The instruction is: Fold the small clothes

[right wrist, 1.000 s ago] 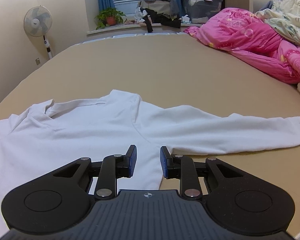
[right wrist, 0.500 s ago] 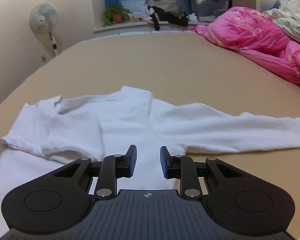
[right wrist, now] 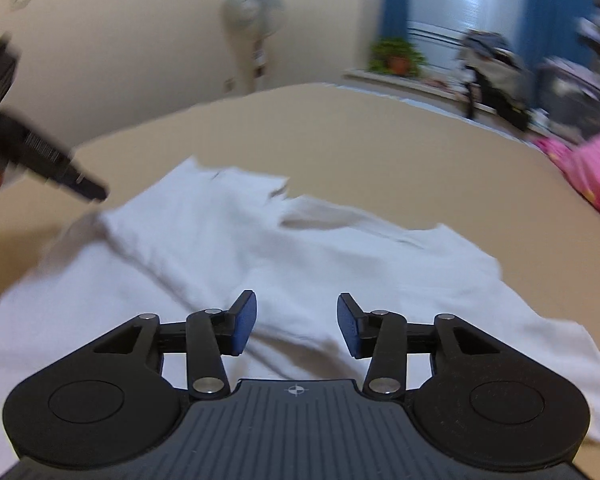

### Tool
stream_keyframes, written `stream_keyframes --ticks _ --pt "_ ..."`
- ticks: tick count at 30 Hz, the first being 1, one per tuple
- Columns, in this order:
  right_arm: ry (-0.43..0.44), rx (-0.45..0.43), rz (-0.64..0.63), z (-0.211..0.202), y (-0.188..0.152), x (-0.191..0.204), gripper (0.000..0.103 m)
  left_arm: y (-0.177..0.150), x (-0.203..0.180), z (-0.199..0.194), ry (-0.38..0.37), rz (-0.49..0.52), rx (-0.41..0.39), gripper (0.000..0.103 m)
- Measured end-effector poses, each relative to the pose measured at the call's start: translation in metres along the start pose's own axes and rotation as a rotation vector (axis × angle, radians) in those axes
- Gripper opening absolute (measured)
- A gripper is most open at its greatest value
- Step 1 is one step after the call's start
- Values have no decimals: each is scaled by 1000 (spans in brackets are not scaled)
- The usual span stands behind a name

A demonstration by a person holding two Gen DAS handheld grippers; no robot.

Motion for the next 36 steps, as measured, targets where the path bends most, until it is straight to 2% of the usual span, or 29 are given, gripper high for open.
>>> stream_keyframes --ticks 3,5,10,11,12,13,15,16,17,18,19,21,22,24,27,29,31,32,36 --pt "-4 36 -105 13 -6 14 50 -1 -5 13 -18 -20 30 39" --pt "-30 49 -167 19 -11 21 50 -1 -8 19 -16 -16 47 39" --pt "-90 79 -249 27 -17 23 43 -4 -10 31 9 -1 77 39" --pt "-96 75 -262 27 -17 23 32 -4 -11 34 14 3 82 39" --pt "-101 69 -263 27 -16 23 12 -5 -12 35 21 7 87 39" --pt "-100 56 -242 25 -13 20 7 -5 -13 38 31 12 92 39" --pt "-88 -3 -81 15 1 2 7 -7 -12 40 41 20 106 38" --pt "-85 -38 15 8 7 -8 7 -7 -12 40 39 20 108 34" --pt "-103 -108 152 -5 15 -23 3 -7 -13 39 40 21 107 27" --pt "-159 -170 272 -16 18 -38 3 -7 -13 39 60 33 115 23" --pt "-197 -201 410 -25 17 -56 3 -8 -13 40 78 50 123 23" --pt "-213 -187 634 -34 6 -88 3 -9 -12 42 76 63 132 23" --pt "-264 -170 701 -36 0 -100 3 -8 -12 42 76 67 137 23" --pt "-412 -82 797 -37 -18 -122 3 -7 -12 42 75 69 146 24" --pt "-520 -13 987 -41 -46 -147 4 -6 -13 44 82 77 158 24" --pt "-527 -7 1061 -43 -55 -155 8 -6 -14 44 86 87 165 25" --pt "-482 -7 1107 -39 -57 -159 10 -5 -16 46 85 95 166 25" --pt "-450 0 1122 -37 -58 -160 18 -5 -17 47 84 95 166 25" --pt "-424 -14 1162 -35 -61 -169 19 -3 -16 43 71 73 136 25"
Point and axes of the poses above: each gripper's, at about its wrist camera, not at the fingertips, and z roughly the way its jaws point, x to its left, y to its top, the point moved 3 cm from there along z, roughly the way its jaws point, and after that the axes turned 4 degrees about z, right-handed, at the moved point
